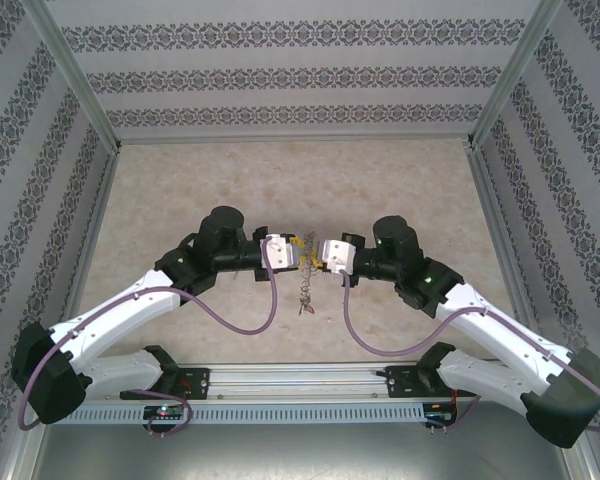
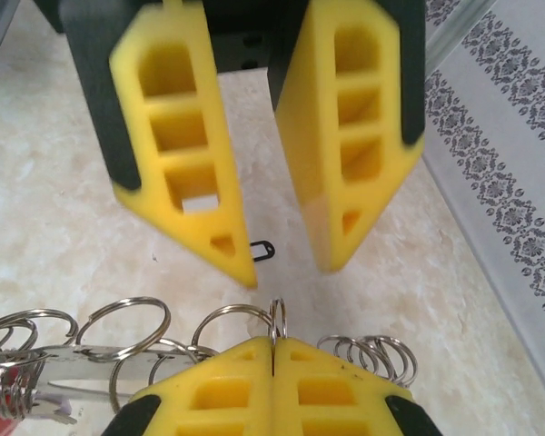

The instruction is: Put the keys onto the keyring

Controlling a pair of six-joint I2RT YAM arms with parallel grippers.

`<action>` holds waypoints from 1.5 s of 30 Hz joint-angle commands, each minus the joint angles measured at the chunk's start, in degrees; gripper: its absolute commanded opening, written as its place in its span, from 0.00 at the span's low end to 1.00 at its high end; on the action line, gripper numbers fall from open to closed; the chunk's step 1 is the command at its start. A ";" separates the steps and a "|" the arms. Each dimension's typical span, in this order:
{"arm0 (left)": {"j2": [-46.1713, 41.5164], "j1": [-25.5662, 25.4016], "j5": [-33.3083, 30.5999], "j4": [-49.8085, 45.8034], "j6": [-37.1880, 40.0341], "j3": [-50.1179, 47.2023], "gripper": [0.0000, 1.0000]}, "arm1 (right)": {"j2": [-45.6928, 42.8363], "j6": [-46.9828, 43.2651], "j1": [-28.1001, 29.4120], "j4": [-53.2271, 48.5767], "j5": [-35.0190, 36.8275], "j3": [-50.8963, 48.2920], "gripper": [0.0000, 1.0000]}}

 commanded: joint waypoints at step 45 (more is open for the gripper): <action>8.38 0.57 7.60 10.39 -4.73 -1.98 0.00 | -6.42 12.80 -4.77 2.90 -5.67 -8.87 0.26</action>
